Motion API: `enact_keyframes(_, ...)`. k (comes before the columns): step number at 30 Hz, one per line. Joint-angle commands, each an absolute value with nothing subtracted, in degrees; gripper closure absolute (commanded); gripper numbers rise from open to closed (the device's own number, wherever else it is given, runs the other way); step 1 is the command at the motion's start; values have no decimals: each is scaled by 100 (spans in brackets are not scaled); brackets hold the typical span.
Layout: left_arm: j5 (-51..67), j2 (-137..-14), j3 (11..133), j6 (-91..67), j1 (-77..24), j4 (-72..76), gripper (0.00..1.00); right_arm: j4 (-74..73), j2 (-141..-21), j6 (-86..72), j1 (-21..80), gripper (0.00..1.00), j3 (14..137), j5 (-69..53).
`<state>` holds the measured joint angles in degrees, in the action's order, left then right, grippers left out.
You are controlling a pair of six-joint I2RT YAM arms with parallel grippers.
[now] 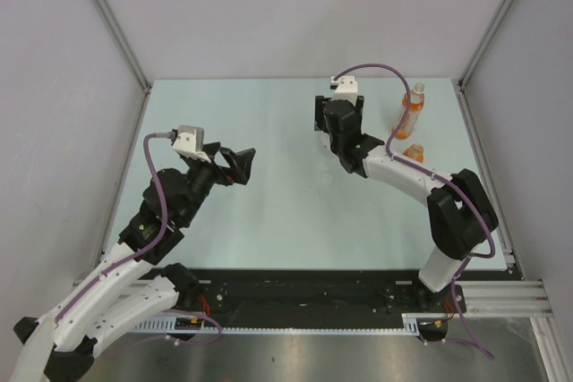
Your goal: Unscrew the bottle caps
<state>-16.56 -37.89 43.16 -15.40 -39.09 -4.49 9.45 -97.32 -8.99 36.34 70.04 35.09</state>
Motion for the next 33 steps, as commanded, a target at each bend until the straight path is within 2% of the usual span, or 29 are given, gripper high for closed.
enact_keyframes(1, -1600, -3779, 4324, -1477, -3902, -413, 0, 967, -9369, -949, 3674, 26, 7225, 3604)
enact_keyframes(17, -1740, -3779, 4447, -1476, -3902, -527, 0, 194, -8263, -738, 4447, 25, 7075, 4209)
enact_keyframes(27, -2056, -4534, 5088, -2002, -3806, -1440, 0, -1729, -5969, -1379, 5009, 25, 6636, 4904)
enact_keyframes(31, -1715, -4939, 5220, -2363, -3237, -1985, 0, -2276, -4680, -1529, 5351, 26, 5890, 4808)
enact_keyframes(33, -1171, -5088, 5186, -2652, -2902, -2065, 0, -2399, -4282, -1704, 5745, 26, 5433, 4895)
